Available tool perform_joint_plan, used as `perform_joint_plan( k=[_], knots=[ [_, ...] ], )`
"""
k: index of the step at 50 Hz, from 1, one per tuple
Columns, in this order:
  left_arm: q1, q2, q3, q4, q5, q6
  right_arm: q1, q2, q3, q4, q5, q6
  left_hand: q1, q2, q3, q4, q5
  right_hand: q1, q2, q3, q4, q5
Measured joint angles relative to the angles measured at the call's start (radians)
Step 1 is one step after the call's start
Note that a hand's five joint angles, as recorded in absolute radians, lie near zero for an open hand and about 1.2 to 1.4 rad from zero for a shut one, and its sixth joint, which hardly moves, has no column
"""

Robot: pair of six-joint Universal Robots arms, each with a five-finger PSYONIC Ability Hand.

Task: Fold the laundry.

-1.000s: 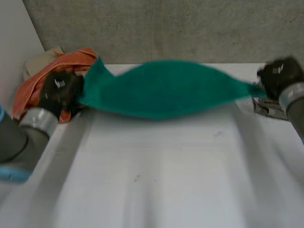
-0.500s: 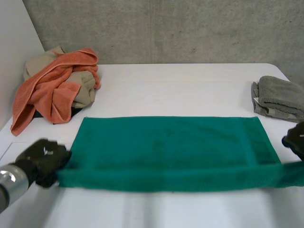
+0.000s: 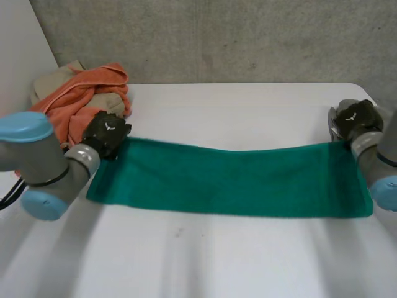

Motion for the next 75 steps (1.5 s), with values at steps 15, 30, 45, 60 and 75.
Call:
perform_joint_plan(
  k=[15,30,45,60,75],
  knots=[
    [-0.080,-0.099,0.190,-0.045,-0.113,-0.041,0.032,0.181,-0.255,0.005,0.169,0.048,-0.972,-0.991,-0.978,-0.996,-0.943,-0.956,-0.973,-0.982,-0.985,-0.986],
    [-0.080,0.193,-0.075,-0.128,-0.102,-0.190,-0.112,-0.261,0.225,0.228,-0.143,0.305,-0.972,-0.991,-0.978,-0.996,-0.943,-0.950,-0.952,-0.957,-0.965,-0.963],
    [-0.109,0.231,-0.171,-0.077,-0.099,-0.196,-0.222,-0.246,0.508,0.066,-0.273,0.341,-0.972,-0.991,-0.978,-0.996,-0.943,-0.520,-0.556,-0.560,-0.565,-0.564],
    [-0.122,0.322,-0.228,-0.071,-0.100,-0.198,-0.362,-0.271,0.468,-0.145,-0.078,0.157,-0.971,-0.991,-0.978,-0.996,-0.943,-0.052,-0.006,-0.007,-0.006,-0.051],
    [-0.100,0.406,-0.299,-0.071,-0.099,-0.198,0.030,-0.298,0.351,-0.243,-0.258,-0.074,-0.972,-0.991,-0.978,-0.996,-0.943,-0.052,-0.006,-0.002,-0.004,-0.038]
  ],
)
